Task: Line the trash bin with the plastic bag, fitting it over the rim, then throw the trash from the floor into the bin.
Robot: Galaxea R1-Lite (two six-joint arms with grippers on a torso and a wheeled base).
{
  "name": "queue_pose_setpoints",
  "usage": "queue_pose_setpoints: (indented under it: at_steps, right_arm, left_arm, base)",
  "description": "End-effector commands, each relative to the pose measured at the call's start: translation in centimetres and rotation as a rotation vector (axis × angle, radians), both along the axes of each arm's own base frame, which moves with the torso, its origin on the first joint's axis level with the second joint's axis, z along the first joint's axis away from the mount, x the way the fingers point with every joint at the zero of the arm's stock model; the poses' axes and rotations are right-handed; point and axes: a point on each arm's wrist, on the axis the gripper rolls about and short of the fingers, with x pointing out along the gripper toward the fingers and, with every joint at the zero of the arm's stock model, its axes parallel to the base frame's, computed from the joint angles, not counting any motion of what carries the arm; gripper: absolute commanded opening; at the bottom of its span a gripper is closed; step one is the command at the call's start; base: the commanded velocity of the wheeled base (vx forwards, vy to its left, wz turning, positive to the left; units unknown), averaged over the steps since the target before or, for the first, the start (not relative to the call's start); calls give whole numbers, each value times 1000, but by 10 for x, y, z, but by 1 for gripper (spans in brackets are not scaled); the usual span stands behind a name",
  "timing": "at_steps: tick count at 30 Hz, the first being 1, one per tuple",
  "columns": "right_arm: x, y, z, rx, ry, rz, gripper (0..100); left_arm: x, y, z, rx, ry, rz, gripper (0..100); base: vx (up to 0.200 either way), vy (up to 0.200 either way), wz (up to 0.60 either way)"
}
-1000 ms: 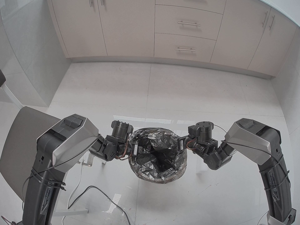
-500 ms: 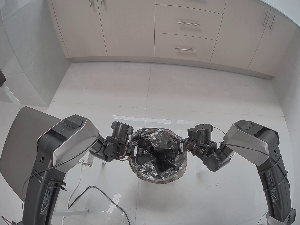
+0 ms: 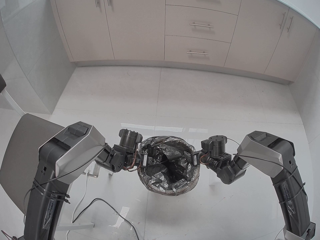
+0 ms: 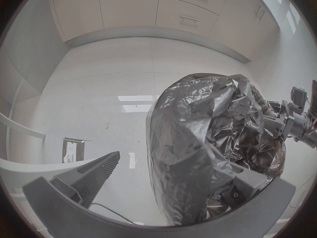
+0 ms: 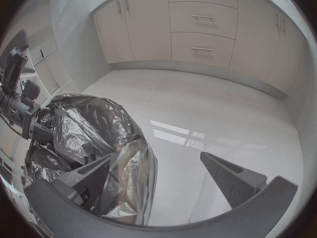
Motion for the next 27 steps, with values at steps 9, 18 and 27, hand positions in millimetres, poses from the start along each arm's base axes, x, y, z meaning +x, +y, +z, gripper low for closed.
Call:
queue_pose_setpoints:
  at_steps: [9,18,27]
  right_arm:
    - [0,0,-5,-3,5,-1,100]
    - [-10,13,19,9,-25,26,100]
    - [-15,15,37,21,-47,36,100]
  left_arm:
    - [0,1,0,0,0,0,100]
    - [-2,1,9,-8,-12,1,100]
    - [-1,2,36,-48,-56,19,100]
  base:
    - [0,0,0]
    - [0,0,0]
    - [0,0,0]
